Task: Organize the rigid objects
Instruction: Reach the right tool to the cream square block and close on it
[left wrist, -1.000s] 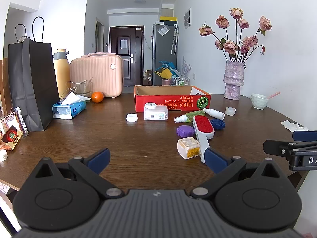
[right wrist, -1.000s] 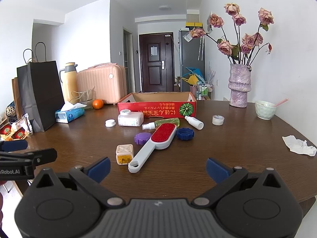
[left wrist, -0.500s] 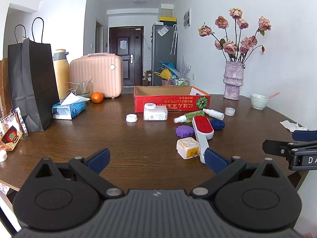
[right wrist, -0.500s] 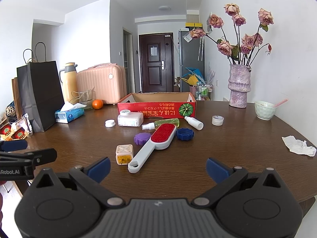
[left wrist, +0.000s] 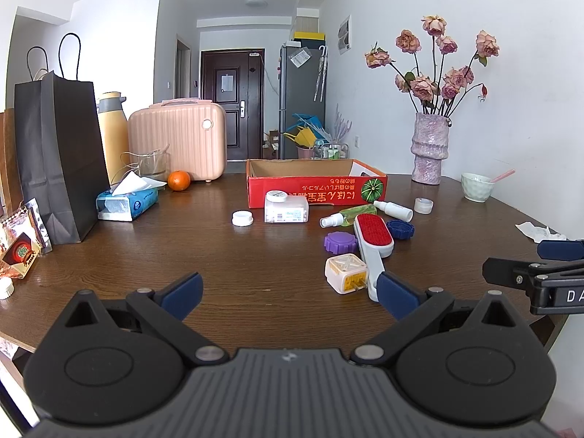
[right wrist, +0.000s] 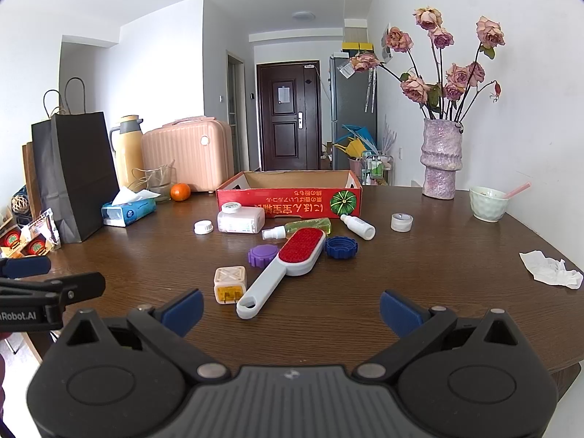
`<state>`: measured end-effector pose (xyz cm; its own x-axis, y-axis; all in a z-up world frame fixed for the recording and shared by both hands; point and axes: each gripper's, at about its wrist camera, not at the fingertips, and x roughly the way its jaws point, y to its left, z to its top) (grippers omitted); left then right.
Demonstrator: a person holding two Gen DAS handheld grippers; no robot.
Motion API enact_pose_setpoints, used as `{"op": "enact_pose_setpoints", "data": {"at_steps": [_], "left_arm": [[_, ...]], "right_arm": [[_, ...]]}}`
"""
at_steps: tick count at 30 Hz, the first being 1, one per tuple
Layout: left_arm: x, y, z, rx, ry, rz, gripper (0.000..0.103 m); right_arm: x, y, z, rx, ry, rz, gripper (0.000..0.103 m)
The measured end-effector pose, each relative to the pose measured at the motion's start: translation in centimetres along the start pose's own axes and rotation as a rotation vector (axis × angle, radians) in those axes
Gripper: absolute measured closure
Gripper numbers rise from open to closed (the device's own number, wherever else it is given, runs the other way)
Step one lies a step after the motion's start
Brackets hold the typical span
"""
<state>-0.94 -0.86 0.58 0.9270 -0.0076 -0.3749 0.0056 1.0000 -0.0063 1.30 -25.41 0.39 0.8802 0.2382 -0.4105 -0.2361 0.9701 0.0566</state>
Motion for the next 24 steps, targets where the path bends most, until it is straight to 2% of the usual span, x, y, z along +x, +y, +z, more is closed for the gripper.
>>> {"op": "enact_pose_setpoints", "data": {"at_steps": [15, 24], "left_arm": [[0.1, 0.0, 0.4, -0.007, -0.001, -0.004, 0.0], [3.1, 1.2, 0.5, -0.022, 0.029, -0.004, 0.0]], "right_arm": [[0.9, 0.0, 0.1, -0.01, -0.002, 0.008, 0.0], [3.2, 0.7, 0.4, -0.014, 0.013, 0.024, 0.0]]}}
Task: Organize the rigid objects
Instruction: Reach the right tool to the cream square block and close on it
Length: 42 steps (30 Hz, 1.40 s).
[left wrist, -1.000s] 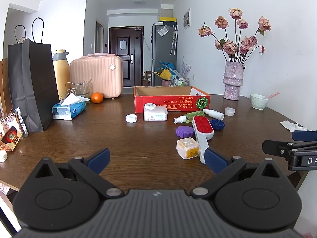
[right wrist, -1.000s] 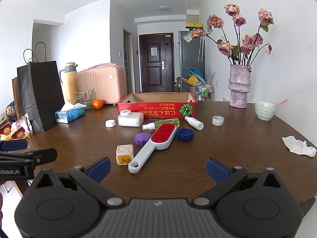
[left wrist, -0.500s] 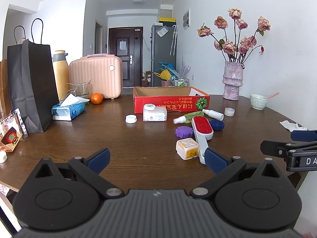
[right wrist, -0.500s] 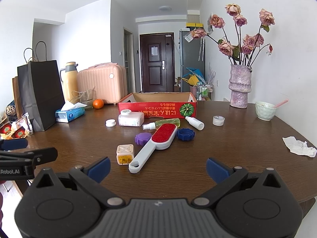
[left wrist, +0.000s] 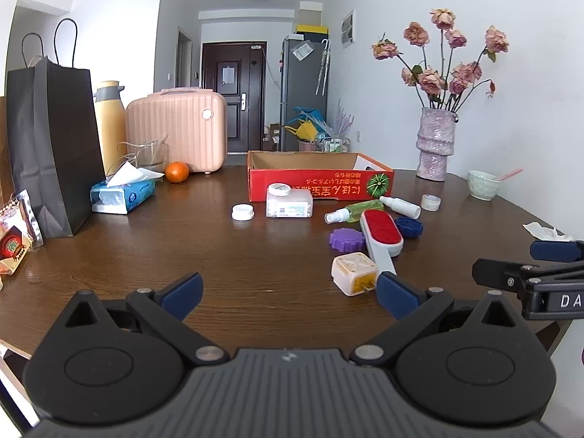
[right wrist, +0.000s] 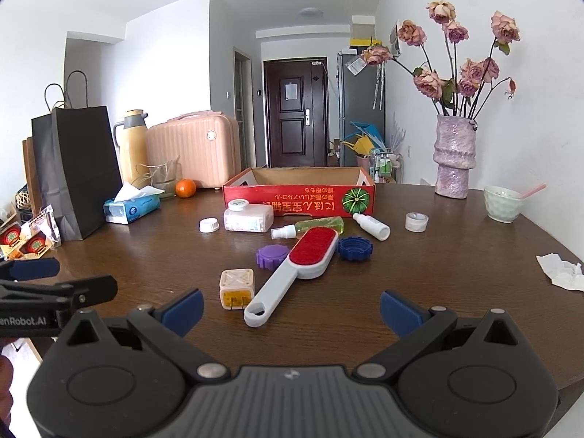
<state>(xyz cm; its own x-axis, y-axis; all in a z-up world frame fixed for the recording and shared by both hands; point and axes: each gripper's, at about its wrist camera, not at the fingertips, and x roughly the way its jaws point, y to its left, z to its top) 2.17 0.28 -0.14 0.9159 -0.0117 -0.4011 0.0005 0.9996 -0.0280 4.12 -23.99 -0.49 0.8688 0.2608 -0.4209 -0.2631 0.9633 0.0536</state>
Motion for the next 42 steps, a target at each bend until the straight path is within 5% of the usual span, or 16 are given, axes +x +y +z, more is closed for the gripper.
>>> {"op": "enact_pose_setpoints", "data": {"at_steps": [42], "left_arm": [[10.8, 6.2, 1.3, -0.045, 0.136, 0.054, 0.0]], "right_arm": [[14.4, 4.9, 2.0, -0.101, 0.197, 0.098, 0.007]]}}
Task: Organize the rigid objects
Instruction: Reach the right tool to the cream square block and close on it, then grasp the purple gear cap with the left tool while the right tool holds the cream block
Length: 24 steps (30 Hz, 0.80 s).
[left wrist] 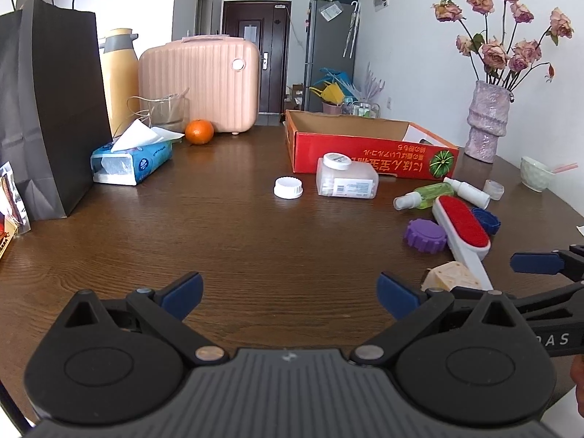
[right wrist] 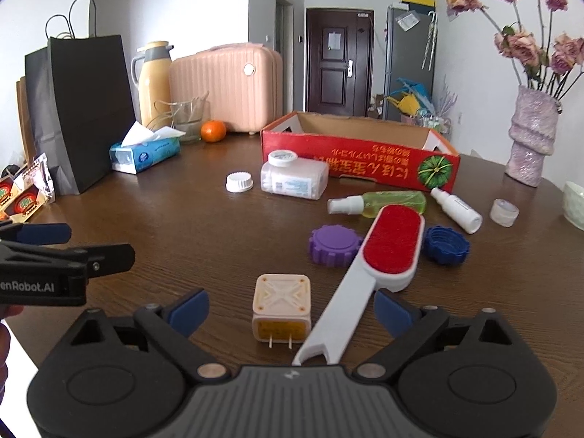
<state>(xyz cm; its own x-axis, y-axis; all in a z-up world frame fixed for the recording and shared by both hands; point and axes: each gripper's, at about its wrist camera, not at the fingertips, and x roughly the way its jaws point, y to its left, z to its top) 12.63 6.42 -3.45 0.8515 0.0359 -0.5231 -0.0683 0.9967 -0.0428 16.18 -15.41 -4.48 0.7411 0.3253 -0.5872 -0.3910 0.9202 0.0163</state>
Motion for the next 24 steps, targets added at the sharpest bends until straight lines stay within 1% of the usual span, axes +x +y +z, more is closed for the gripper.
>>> {"op": "enact_pose_setpoints", "data": {"at_steps": [2, 4, 8, 11, 13, 14, 15, 16, 17, 18, 19, 24], "left_arm": [[0.4, 0.2, 0.1, -0.001, 0.005, 0.002, 0.0], [0.8, 0.4, 0.1, -0.005, 0.012, 0.005, 0.0], [1.4, 0.7, 0.3, -0.015, 0.02, 0.009, 0.0], [1.7, 0.9, 0.4, -0.019, 0.024, 0.011, 0.0], [1.8, 1.0, 0.4, -0.021, 0.026, 0.012, 0.0], [1.8, 1.0, 0.4, -0.023, 0.028, 0.013, 0.0], [1.9, 1.1, 0.4, -0.024, 0.029, 0.013, 0.0], [2.0, 1.1, 0.4, -0.025, 0.031, 0.013, 0.0], [2.0, 1.1, 0.4, -0.027, 0.033, 0.014, 0.0], [2.0, 1.1, 0.3, -0.028, 0.033, 0.013, 0.0], [2.0, 1.1, 0.3, -0.029, 0.033, 0.012, 0.0], [2.0, 1.1, 0.3, -0.031, 0.032, 0.012, 0.0]], "right_arm": [[0.7, 0.0, 0.1, 0.001, 0.01, 0.005, 0.007], [1.3, 0.2, 0.2, -0.002, 0.021, 0.013, 0.014], [2.2, 0.4, 0.5, -0.016, 0.031, 0.024, 0.02], [2.9, 0.7, 0.8, -0.028, 0.043, 0.035, 0.027], [3.4, 0.7, 0.8, -0.03, 0.056, 0.039, 0.034], [3.8, 0.7, 0.8, -0.03, 0.067, 0.038, 0.036], [4.1, 0.8, 0.8, -0.03, 0.078, 0.034, 0.039], [4.5, 0.8, 0.8, -0.031, 0.093, 0.033, 0.048], [4.8, 0.9, 0.7, -0.036, 0.111, 0.034, 0.053], [4.8, 0.9, 0.6, -0.039, 0.106, 0.037, 0.065], [4.8, 0.8, 0.6, -0.033, 0.106, 0.051, 0.065], [4.5, 0.7, 0.5, -0.017, 0.098, 0.055, 0.065]]}}
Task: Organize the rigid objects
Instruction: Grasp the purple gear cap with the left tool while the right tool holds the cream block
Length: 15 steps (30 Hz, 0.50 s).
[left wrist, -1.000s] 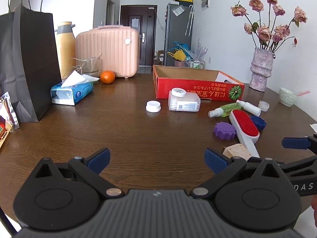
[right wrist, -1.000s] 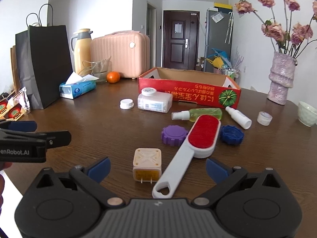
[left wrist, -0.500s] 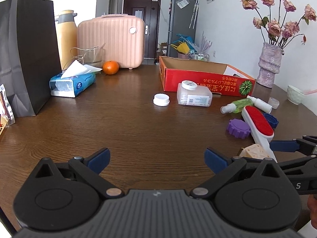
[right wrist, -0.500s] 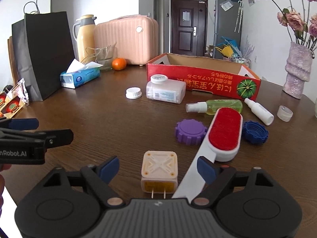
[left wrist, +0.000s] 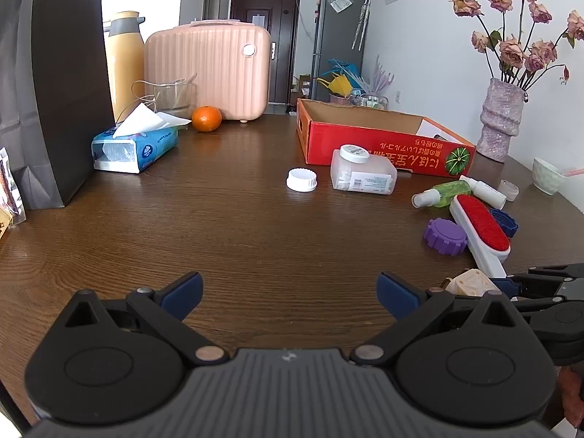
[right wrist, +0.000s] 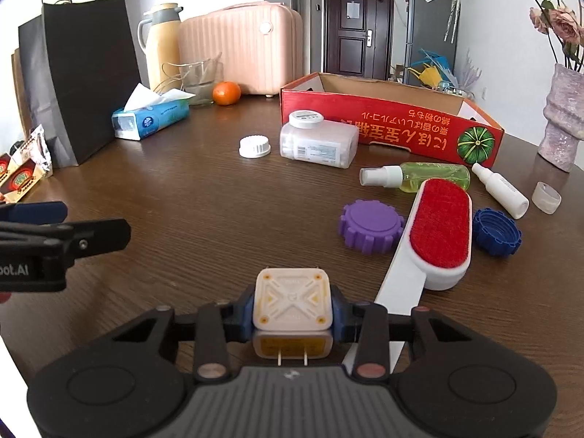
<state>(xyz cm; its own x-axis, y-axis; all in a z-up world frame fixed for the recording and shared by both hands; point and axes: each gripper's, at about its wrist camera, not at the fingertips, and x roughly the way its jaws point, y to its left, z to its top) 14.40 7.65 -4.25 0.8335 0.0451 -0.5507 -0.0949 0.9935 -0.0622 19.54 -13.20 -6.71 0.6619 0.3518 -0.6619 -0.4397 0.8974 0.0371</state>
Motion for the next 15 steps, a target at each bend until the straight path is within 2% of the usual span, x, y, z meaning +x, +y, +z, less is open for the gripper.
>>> {"op": "enact_pose_setpoints", "data": {"at_steps": [15], "left_arm": [[0.0, -1.6, 0.9, 0.006, 0.003, -0.007, 0.0]], "right_arm": [[-3.5, -2.2, 0.7, 0.055, -0.117, -0.009, 0.065]]}}
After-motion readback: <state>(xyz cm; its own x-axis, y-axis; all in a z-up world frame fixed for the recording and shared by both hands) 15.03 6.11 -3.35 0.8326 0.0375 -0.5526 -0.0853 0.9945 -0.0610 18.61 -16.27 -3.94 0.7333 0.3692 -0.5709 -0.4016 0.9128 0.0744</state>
